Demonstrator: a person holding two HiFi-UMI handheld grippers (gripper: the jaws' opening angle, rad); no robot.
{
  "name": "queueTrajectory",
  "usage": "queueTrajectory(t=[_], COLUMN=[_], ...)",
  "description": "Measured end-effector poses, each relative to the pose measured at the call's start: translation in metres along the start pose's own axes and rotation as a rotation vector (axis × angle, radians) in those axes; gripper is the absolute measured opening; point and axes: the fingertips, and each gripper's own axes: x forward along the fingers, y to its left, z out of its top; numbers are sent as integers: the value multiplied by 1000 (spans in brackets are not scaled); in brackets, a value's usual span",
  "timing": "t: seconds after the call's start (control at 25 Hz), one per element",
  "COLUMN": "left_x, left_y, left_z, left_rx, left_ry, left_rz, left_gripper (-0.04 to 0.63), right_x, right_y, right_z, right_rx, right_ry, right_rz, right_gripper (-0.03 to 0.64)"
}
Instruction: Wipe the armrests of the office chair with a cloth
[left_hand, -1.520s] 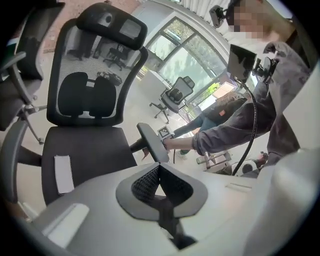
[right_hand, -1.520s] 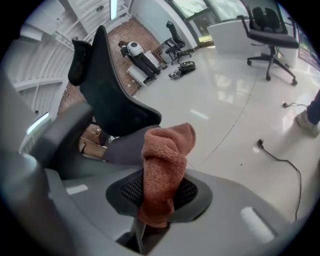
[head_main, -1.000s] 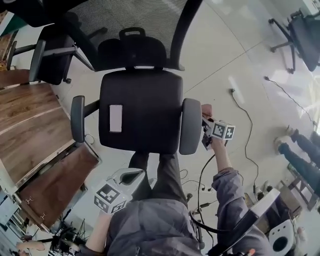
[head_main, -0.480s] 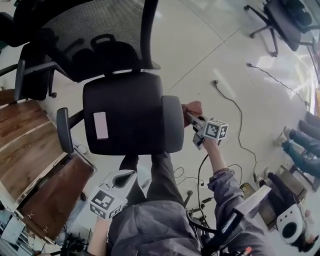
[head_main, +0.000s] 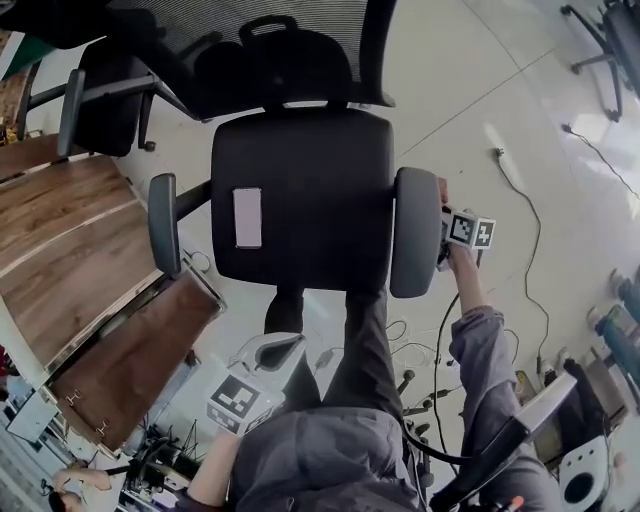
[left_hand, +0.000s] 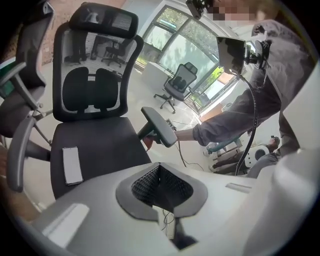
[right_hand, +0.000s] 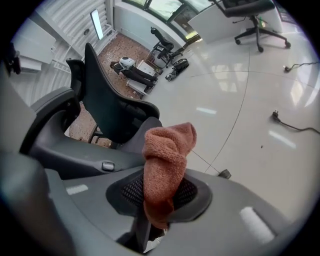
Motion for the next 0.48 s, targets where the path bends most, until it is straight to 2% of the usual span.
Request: queueTrajectory(t=[0.2,0.36,0.48], left_x=[-8,-25,-40], left_y=[10,18,30], left_z=[-3,0,-1], left_rx=[23,39,50], left_ry=[-39,-86,-112], left_rz=[-9,-29,-51], left_gripper=[9,9,9], right_x=[-40,-108,-157], right_y=[41,72,120], right_z=[20,44,61], right_rx=[-4,-46,-108], right_ry=[-94,-233,-311], right_rz=[53,12,-24], right_gripper=[95,95,95])
